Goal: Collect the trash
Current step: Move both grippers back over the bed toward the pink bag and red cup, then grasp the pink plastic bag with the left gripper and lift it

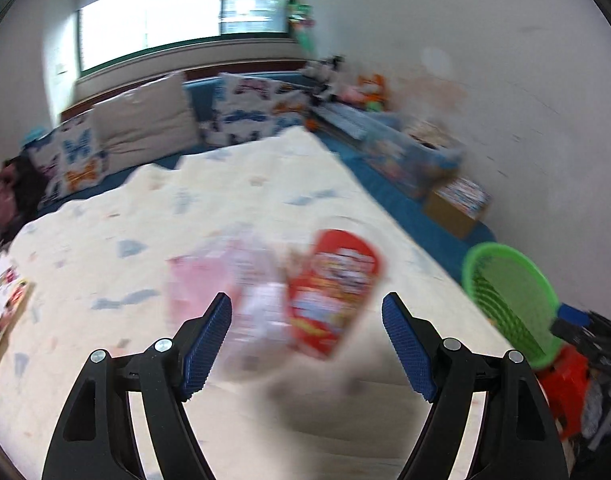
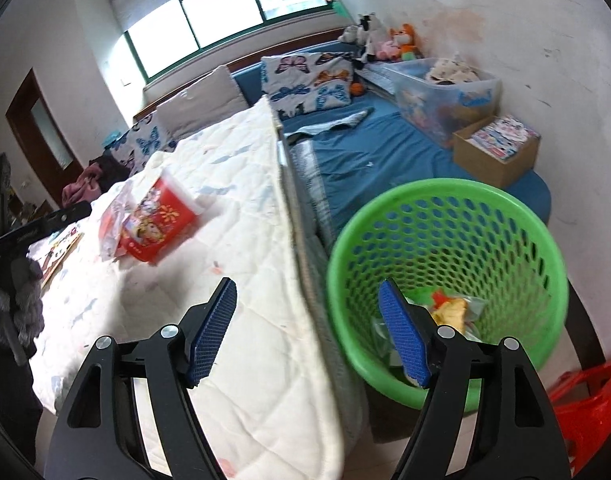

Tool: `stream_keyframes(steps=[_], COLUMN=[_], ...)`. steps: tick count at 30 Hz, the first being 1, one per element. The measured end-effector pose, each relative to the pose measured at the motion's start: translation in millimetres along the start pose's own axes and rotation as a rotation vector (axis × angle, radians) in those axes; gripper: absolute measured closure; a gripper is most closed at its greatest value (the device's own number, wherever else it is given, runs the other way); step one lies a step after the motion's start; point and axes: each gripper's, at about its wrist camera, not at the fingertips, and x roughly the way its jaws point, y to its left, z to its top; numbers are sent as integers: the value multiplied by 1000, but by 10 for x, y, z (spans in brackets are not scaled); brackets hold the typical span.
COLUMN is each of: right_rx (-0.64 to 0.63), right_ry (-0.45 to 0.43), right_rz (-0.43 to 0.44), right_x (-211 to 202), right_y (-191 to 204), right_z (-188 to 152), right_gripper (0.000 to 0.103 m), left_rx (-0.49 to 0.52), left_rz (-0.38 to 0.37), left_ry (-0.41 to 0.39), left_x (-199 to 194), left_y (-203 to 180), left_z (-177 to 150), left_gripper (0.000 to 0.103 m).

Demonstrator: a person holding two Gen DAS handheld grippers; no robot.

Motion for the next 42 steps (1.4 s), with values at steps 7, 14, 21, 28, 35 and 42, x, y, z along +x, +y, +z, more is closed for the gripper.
stream_keyframes(steps=[7, 14, 21, 28, 35, 42], right_rx=[-42, -70, -92, -107, -121, -125], right_ry=[30, 64, 102, 127, 137, 142], right_rz=[49, 86, 114, 129, 148, 174], right_x=[181, 383, 570, 716, 825, 910], right_y=[322, 611, 839, 1017, 1183, 1323], right_z=[57, 119, 136, 151, 180, 236], right_gripper=[29, 29, 29, 29, 29, 28], left_rx=[-57, -78, -133, -159, -150, -144], left_rz=[40, -3, -76, -155, -191, -195], left_ry=[54, 99, 121, 114, 97, 79], left_x=[217, 468, 625, 653, 592, 522], left_y=[511, 678, 818, 883, 901, 901], left_z=[-62, -81, -87, -117, -143, -151], left_gripper=[24, 19, 19, 38, 54, 66])
